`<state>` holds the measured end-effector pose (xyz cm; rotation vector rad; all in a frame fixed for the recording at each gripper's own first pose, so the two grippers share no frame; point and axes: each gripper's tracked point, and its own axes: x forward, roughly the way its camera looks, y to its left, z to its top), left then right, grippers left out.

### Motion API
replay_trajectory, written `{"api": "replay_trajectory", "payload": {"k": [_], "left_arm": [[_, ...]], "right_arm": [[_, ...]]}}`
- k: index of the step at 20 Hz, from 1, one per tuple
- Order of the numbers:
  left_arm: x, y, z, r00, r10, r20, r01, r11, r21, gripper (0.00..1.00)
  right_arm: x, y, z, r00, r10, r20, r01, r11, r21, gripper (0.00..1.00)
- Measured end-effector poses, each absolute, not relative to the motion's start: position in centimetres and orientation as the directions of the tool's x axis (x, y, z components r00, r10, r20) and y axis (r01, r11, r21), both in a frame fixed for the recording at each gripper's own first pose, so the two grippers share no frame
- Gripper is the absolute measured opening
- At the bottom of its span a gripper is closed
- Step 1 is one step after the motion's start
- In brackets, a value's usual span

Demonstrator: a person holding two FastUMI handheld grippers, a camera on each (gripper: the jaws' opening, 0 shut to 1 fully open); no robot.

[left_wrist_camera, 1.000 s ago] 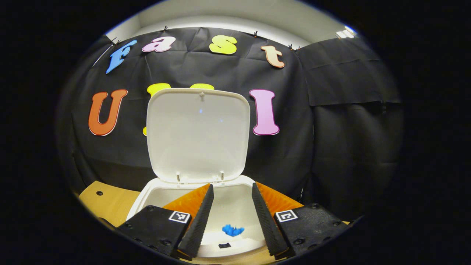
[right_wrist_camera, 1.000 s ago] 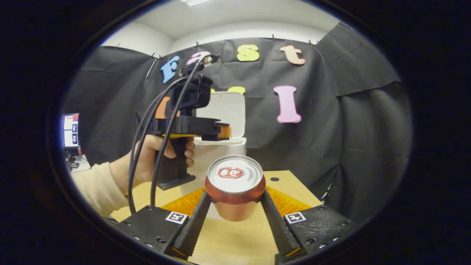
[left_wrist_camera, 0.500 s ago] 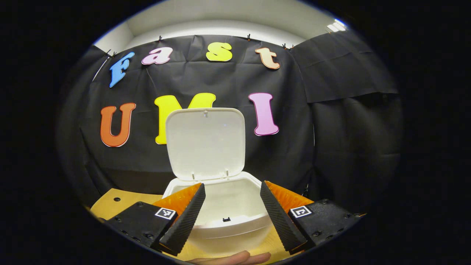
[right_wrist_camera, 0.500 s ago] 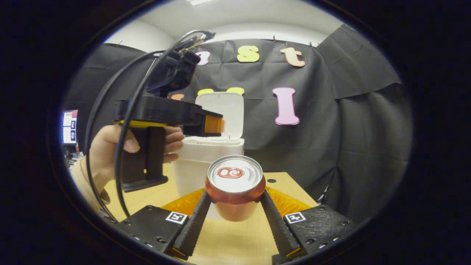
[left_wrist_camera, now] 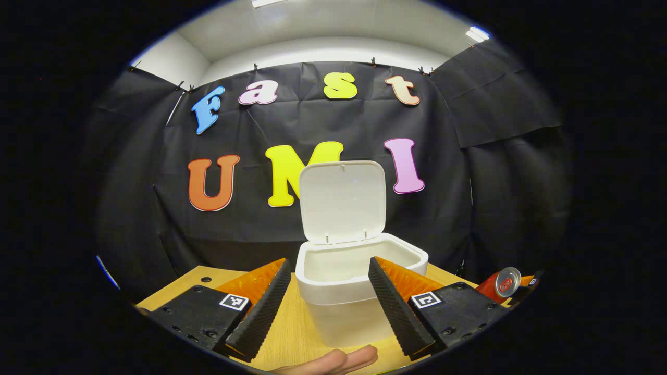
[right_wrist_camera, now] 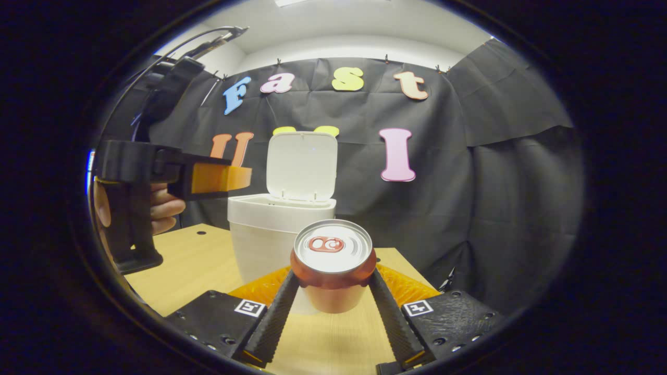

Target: Press the lid of the desktop garbage bin to open it, pick up the crumpled paper on the desktop and throw it into the bin, then pick up the pop can on the desktop and drop it into the bin, and finally close the garbage bin lid.

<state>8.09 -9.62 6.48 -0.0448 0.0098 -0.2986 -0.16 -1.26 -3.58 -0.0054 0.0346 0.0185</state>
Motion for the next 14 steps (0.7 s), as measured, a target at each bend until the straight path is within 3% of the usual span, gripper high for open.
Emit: {"api": "replay_trajectory", "payload": {"k": [14], "left_arm": [[5.2, -3.2, 0.7, 0.977, -0.209, -0.026, 0.206, 0.973, -0.104, 0.97]], "right_arm": [[-0.6, 2.6, -4.2, 0.998, 0.058, -0.04, -0.059, 0.998, -0.032, 0.81]]}}
